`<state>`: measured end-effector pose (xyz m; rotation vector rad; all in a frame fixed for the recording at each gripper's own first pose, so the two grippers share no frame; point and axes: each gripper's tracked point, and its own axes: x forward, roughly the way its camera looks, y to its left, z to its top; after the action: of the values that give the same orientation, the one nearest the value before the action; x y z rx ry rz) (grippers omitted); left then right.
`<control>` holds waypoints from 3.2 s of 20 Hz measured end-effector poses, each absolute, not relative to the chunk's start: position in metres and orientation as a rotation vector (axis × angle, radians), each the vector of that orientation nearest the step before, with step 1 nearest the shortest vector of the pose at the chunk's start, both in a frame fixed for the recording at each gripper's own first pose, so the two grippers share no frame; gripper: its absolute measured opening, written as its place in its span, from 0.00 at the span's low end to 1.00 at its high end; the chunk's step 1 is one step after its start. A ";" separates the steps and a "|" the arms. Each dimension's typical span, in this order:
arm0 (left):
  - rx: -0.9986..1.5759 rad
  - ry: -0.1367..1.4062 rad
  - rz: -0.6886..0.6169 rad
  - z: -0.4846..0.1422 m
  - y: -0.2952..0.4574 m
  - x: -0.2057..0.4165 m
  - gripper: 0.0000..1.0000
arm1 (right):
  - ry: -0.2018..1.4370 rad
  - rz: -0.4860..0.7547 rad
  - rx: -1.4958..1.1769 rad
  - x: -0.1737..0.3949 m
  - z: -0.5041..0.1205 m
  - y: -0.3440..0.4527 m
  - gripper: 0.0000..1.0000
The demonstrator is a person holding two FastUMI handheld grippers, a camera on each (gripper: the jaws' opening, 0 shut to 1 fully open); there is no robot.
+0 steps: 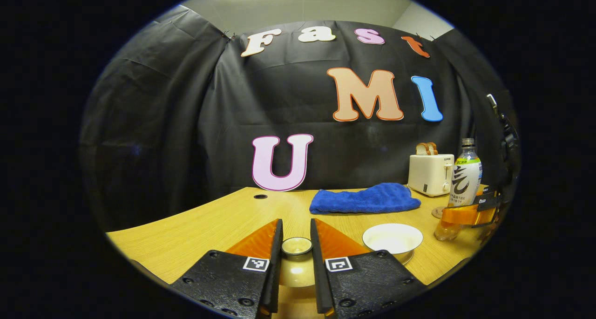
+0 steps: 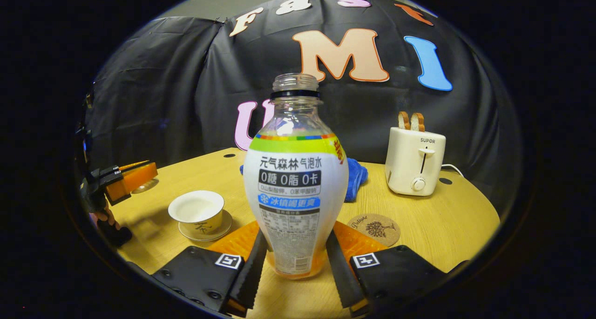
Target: Open the teacup lid with one hand, grasp the water bottle and pour water into the teacup with the other hand; after pouring, place the water bottle on the coaster and then close the teacup lid.
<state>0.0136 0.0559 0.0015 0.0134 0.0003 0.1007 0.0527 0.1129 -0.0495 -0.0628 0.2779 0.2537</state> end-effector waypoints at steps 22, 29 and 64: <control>0.014 0.004 0.105 0.002 0.056 0.016 0.29 | 0.122 0.106 -0.771 0.059 0.018 0.096 0.61; 0.014 0.005 0.106 0.002 0.056 0.015 0.29 | 0.145 0.109 -1.026 0.064 -0.012 0.101 0.63; 0.012 0.006 0.111 0.003 0.058 0.015 0.29 | -0.116 0.005 -1.788 0.084 0.017 0.130 0.61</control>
<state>0.0151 0.0576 0.0031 0.0120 0.0057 0.1107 0.0836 0.1298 0.0167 -1.7876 -0.1163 0.0048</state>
